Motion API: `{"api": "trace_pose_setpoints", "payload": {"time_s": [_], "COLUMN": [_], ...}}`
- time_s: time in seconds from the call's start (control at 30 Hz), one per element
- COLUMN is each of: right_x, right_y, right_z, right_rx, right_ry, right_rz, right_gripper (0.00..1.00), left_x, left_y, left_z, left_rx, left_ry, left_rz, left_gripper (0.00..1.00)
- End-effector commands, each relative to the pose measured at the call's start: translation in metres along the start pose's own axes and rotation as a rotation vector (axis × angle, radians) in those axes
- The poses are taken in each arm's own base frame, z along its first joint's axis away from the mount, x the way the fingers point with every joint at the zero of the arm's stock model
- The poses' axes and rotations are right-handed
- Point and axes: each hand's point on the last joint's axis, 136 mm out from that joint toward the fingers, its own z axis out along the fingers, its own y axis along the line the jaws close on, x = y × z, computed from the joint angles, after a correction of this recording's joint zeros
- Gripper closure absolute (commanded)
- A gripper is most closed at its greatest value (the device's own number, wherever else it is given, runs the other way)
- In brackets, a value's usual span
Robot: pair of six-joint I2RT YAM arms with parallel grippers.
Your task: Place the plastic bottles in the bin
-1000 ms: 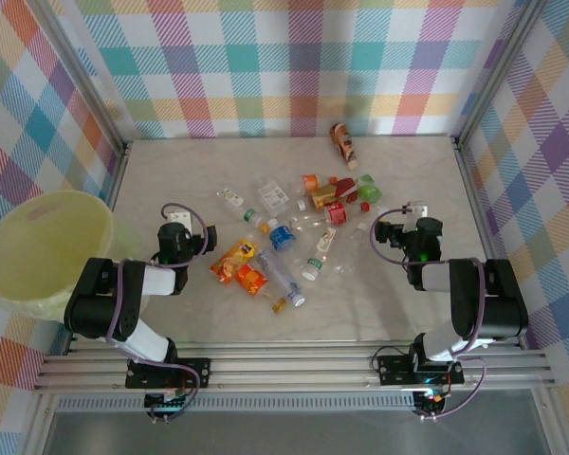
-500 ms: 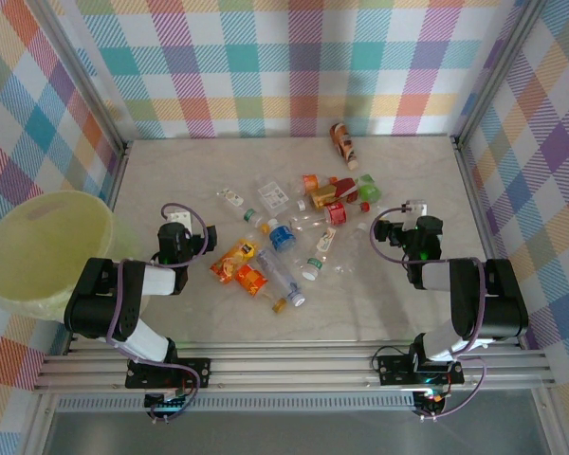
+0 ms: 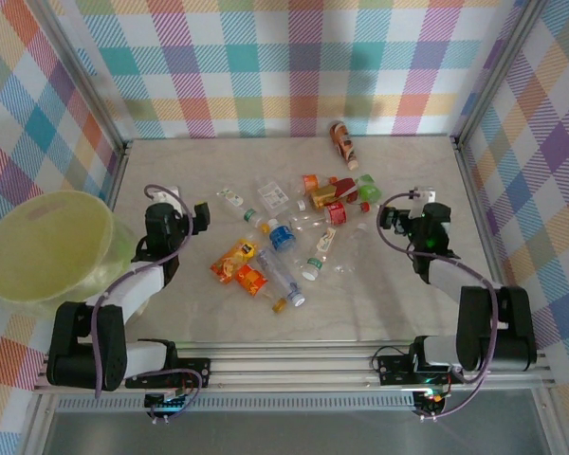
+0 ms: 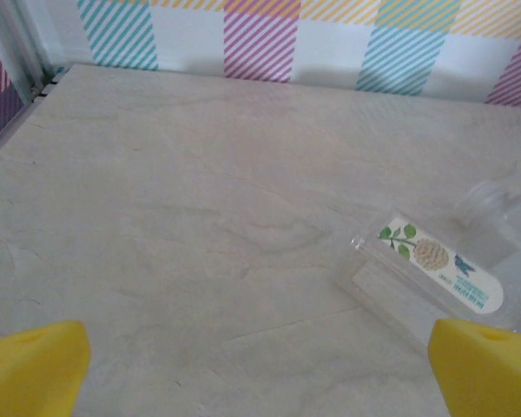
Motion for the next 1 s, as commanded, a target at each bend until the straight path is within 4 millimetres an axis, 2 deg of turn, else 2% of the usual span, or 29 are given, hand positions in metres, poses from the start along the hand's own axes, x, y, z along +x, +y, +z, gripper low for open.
{"api": "trace_pose_setpoints", "payload": {"time_s": [0.0,0.1,0.17,0.23,0.3,0.43,0.53,0.6,0.73,0.83,0.97], "right_x": [0.001,0.004,0.012,0.021,0.026,0.031,0.031,0.03,0.024,0.02,0.021], "right_y": [-0.006,-0.013,-0.013,-0.006,0.011,0.037,0.045,0.044,0.041,0.041,0.041], "right_z": [-0.014,-0.029,-0.039,-0.047,-0.05,-0.053,-0.053,-0.052,-0.049,-0.047,-0.047], "right_rx": [0.074,0.143,0.164,0.145,0.059,-0.069,-0.104,-0.1,-0.083,-0.087,-0.085], "right_ry": [0.12,0.191,0.233,0.281,0.329,0.408,0.44,0.437,0.424,0.418,0.418], "right_rz": [0.149,0.3,0.384,0.454,0.499,0.575,0.586,0.577,0.565,0.569,0.566], "right_gripper": [0.0,0.0,0.0,0.0,0.0,0.0,0.0,0.0,0.0,0.0,0.0], "left_x": [-0.013,-0.018,-0.011,0.005,0.023,0.062,0.075,0.082,0.094,0.107,0.112], "left_y": [-0.003,-0.002,-0.002,-0.002,-0.009,-0.035,-0.068,-0.089,-0.11,-0.118,-0.111], "left_z": [-0.011,-0.021,-0.028,-0.036,-0.043,-0.052,-0.053,-0.057,-0.062,-0.058,-0.045], "left_rx": [-0.035,-0.092,-0.139,-0.194,-0.215,-0.189,-0.037,0.047,0.063,0.068,0.013], "left_ry": [0.053,0.133,0.21,0.297,0.376,0.581,0.694,0.747,0.814,0.863,0.888], "left_rz": [-0.098,-0.252,-0.328,-0.395,-0.472,-0.543,-0.418,-0.246,0.104,0.245,0.354], "left_gripper": [0.0,0.0,0.0,0.0,0.0,0.0,0.0,0.0,0.0,0.02,0.08]}}
